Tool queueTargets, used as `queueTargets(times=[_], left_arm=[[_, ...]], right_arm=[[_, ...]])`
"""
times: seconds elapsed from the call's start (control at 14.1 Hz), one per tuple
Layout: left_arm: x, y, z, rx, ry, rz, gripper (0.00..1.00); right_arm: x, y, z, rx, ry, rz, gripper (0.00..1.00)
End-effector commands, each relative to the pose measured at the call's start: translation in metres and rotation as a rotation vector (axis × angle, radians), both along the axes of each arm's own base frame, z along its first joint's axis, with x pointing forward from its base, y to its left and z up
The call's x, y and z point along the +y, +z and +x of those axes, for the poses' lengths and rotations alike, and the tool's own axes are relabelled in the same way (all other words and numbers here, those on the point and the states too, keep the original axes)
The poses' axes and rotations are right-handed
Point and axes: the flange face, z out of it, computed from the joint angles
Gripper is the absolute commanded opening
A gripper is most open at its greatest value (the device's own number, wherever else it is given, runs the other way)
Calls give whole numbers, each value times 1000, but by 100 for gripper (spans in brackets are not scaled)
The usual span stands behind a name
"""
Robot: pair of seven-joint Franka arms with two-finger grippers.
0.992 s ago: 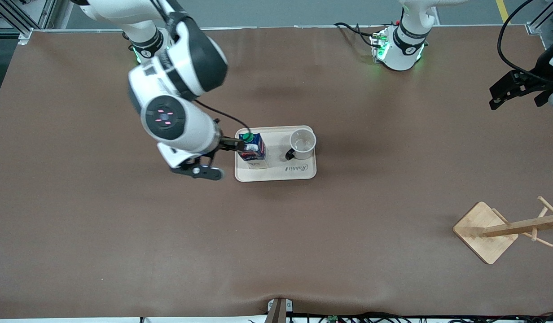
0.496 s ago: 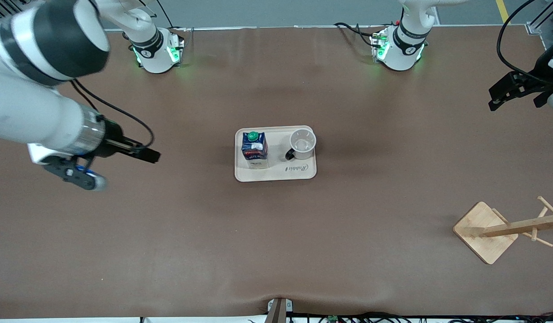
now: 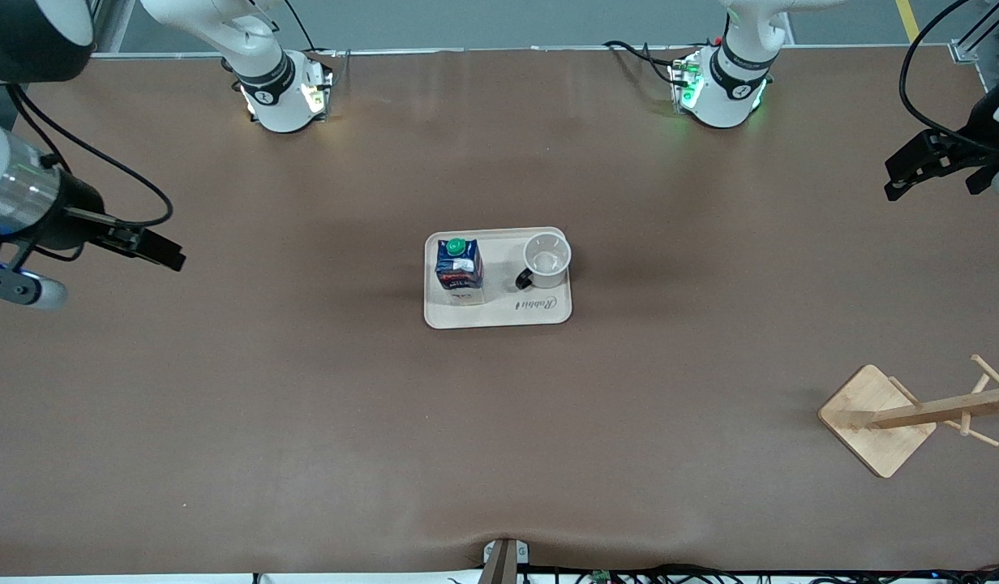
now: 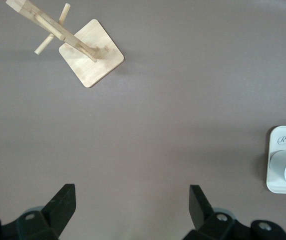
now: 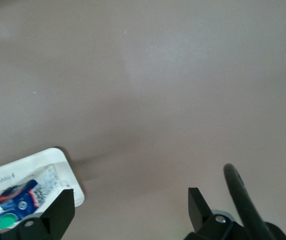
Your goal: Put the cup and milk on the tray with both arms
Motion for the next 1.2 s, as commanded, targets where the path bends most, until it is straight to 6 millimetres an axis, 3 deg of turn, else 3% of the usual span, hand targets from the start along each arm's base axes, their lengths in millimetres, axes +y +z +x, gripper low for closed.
queueTargets(times=[0.0, 0.28, 0.42, 0.57, 0.71, 0.92, 1.13], left_arm=[[1, 4, -3, -5, 1, -17, 100], [1, 2, -5, 10, 3, -16, 100], [0, 2, -6, 13, 7, -16, 100], [0, 2, -6, 15, 8, -16, 100], [0, 3, -7, 13, 8, -16, 100], [1, 4, -7, 10, 11, -16, 100], [1, 3, -7, 11, 11, -15, 100]], right_arm=[[-48, -1, -32, -5, 142, 28, 100], [-105, 20, -71, -57, 160, 5, 100], [-118, 27, -90, -64, 163, -20, 100], [-131, 15, -86, -83, 200, -21, 100], [-151, 12, -89, -82, 356, 2, 100], [-144, 16, -87, -92, 417, 10, 100], [-145, 16, -88, -92, 338, 33, 100]])
